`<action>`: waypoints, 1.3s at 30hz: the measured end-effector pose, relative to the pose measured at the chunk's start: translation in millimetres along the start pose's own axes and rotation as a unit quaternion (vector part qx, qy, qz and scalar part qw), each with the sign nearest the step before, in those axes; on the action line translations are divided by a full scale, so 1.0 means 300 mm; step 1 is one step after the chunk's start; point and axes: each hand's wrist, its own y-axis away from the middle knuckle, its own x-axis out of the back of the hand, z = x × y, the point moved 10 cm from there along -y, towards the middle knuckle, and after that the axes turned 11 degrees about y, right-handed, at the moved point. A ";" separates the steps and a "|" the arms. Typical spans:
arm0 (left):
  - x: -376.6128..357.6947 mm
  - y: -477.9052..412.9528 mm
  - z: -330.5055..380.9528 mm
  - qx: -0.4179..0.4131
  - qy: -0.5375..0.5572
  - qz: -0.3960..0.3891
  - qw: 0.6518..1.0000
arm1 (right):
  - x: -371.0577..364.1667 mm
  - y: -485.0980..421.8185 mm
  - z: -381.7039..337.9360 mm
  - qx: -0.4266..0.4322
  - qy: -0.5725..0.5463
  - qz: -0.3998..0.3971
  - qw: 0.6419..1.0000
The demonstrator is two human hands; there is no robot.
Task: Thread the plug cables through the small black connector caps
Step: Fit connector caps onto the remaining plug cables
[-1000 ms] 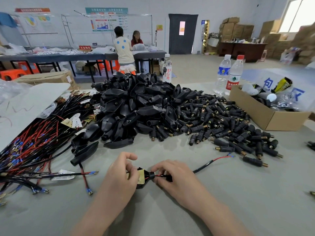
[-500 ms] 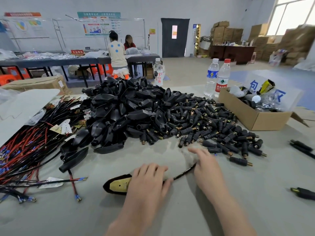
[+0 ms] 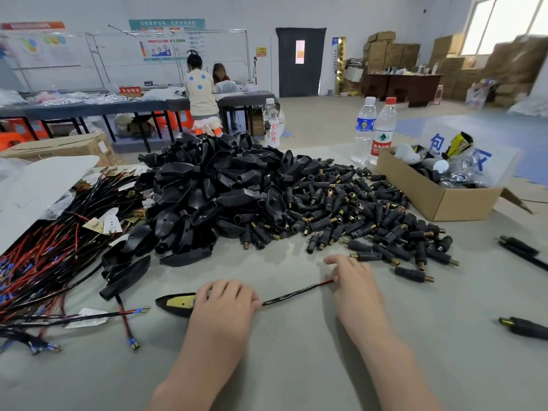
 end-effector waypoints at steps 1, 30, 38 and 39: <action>0.006 0.003 -0.011 0.007 0.001 0.000 1.000 | 0.002 0.002 -0.019 0.017 0.015 0.001 1.000; -0.167 -0.087 0.061 0.289 0.540 -0.043 0.789 | -0.012 -0.018 0.044 -0.195 -0.742 -0.104 0.633; -0.141 -0.099 0.065 0.245 0.543 0.003 0.803 | -0.085 -0.005 0.015 -0.221 -0.795 -0.148 0.545; -0.134 -0.097 0.060 0.242 0.548 0.015 0.800 | -0.084 -0.007 0.016 -0.207 -0.789 -0.148 0.559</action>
